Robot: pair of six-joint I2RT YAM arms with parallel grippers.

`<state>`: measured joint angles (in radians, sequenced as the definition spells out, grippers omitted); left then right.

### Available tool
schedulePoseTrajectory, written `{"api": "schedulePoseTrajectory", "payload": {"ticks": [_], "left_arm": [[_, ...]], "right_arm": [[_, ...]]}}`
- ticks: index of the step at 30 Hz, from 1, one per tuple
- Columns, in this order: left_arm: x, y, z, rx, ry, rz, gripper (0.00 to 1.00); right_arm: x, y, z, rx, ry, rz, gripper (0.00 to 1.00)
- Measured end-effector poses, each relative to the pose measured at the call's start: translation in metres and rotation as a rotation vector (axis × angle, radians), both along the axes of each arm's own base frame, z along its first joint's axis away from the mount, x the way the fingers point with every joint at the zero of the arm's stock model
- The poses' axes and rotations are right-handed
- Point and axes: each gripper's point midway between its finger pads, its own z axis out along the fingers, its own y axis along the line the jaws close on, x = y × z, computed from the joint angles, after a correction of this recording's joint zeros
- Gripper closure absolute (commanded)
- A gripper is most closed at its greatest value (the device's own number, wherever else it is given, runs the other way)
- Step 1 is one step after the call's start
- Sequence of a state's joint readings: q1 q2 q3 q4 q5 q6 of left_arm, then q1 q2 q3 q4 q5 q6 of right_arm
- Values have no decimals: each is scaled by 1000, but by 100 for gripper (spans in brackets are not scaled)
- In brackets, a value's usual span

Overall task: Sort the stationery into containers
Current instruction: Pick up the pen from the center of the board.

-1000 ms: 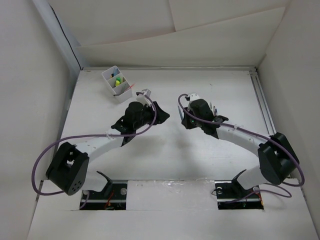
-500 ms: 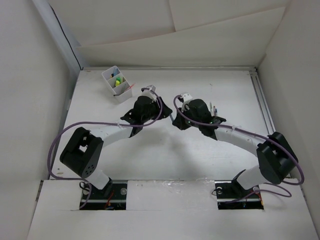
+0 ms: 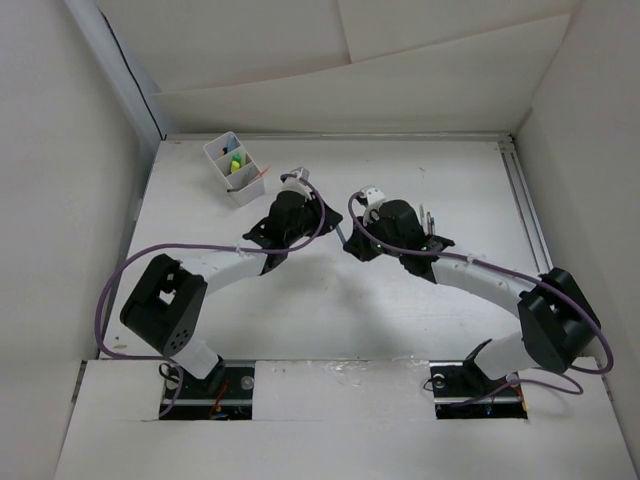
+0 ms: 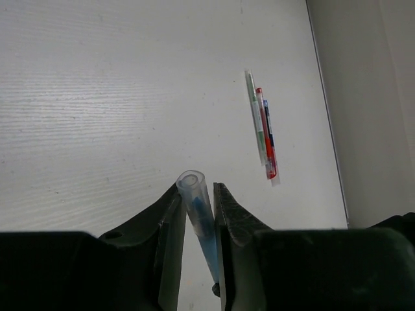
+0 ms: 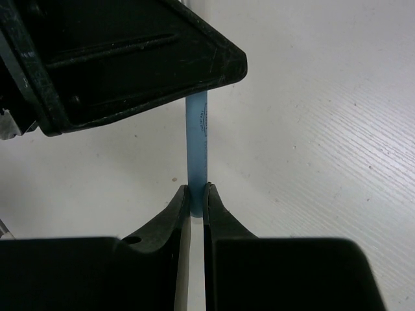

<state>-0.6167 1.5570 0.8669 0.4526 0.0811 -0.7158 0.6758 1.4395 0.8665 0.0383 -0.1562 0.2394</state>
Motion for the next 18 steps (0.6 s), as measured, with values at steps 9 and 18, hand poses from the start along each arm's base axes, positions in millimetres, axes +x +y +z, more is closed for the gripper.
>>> {"api": "schedulePoseTrajectory", "payload": {"ticks": [9,18], "left_arm": [[-1,-6,6,-22,-2,8,100],[30,24,16,25,-30,121,100]], "right_arm": [[-1,1,-2,-1,-6,-2,85],[-5,-4,13,26,-46,-10,34]]}}
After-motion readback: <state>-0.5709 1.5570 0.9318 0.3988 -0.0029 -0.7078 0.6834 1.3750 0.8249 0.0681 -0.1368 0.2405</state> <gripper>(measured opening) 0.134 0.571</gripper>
